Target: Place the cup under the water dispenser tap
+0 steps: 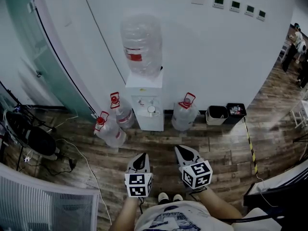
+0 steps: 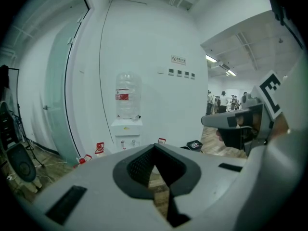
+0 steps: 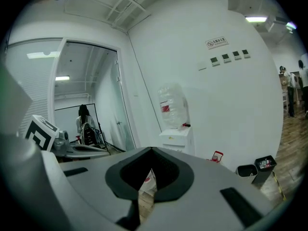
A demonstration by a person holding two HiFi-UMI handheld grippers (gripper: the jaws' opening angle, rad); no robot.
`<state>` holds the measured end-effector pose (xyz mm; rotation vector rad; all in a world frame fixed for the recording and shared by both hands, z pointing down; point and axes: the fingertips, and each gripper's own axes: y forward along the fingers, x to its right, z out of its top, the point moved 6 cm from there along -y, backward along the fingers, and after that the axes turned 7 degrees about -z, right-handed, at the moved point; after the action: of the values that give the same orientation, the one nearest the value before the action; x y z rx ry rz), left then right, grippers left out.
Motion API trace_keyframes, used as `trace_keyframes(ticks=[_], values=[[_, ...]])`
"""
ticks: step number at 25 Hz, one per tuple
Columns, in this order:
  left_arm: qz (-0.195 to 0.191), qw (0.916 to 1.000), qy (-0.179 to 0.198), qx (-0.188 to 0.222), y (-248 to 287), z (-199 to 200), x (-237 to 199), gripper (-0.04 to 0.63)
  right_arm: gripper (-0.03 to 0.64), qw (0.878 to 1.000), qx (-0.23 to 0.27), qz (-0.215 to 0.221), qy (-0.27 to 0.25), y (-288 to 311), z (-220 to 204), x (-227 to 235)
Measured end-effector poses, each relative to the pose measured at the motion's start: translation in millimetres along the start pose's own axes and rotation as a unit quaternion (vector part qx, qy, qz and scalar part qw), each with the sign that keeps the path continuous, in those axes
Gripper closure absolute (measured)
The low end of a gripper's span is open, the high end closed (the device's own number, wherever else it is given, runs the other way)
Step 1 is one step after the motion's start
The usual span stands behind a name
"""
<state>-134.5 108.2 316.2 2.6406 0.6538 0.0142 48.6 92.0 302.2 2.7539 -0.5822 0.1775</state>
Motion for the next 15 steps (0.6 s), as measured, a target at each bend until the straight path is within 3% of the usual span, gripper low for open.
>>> trace_keyframes(ticks=[15], values=[[0.004, 1.0000, -0.003, 0.008, -8.0, 0.2, 7.0, 0.546, 0.597, 1.000, 0.001, 0.015, -0.005, -5.7, -0.5, -4.0]])
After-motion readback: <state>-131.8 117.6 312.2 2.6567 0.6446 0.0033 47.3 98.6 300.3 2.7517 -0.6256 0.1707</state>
